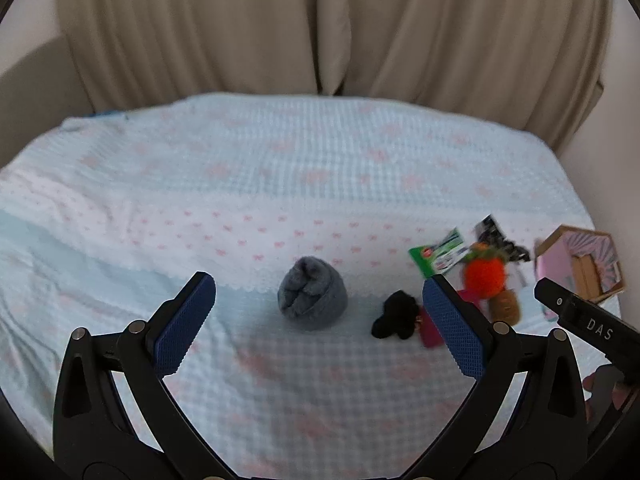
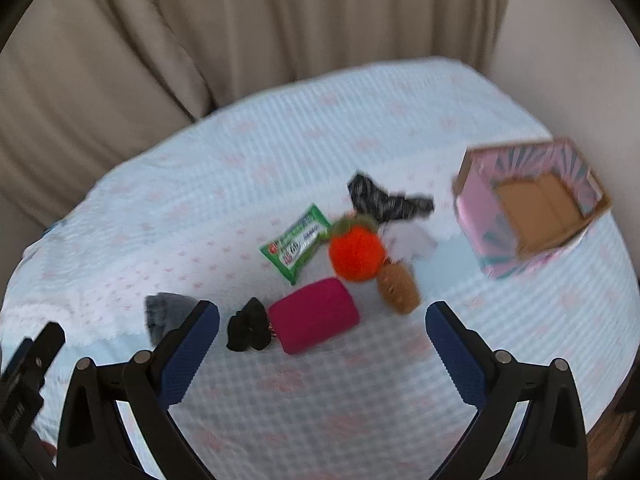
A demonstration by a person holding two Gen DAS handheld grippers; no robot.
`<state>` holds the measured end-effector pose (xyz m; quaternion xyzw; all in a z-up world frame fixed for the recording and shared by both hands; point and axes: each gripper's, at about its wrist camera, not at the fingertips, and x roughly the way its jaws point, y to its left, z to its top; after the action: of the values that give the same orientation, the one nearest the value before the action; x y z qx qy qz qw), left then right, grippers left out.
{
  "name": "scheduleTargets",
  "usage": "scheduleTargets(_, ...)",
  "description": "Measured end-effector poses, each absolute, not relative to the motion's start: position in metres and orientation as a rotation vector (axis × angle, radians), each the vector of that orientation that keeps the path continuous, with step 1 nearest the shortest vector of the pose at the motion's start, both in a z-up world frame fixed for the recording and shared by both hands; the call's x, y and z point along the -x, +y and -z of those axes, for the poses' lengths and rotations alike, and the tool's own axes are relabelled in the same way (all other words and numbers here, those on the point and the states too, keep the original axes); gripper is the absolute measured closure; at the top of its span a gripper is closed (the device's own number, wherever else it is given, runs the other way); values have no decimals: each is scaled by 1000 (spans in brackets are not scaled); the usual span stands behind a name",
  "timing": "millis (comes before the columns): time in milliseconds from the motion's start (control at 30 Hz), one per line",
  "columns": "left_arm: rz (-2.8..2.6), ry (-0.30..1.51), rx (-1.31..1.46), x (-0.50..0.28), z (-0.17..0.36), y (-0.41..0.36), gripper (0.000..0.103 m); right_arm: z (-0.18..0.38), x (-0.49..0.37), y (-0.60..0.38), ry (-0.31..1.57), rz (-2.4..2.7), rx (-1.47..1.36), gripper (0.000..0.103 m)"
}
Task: Organize soft objects
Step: 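Grasp the grey fuzzy pouch with the left gripper while the right grasps the magenta pouch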
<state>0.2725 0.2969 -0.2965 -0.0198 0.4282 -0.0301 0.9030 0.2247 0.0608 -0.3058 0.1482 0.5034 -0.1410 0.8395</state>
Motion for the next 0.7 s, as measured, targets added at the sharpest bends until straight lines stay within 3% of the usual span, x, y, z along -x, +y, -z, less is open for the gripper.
scheduleTargets(333, 82, 993, 49, -336, 403, 294, 0, 428, -264, 55, 1221, 468, -609, 0)
scheduleTargets(700, 86, 1073, 24, -369, 475, 284, 0, 494, -283, 46, 1259, 622, -749, 0)
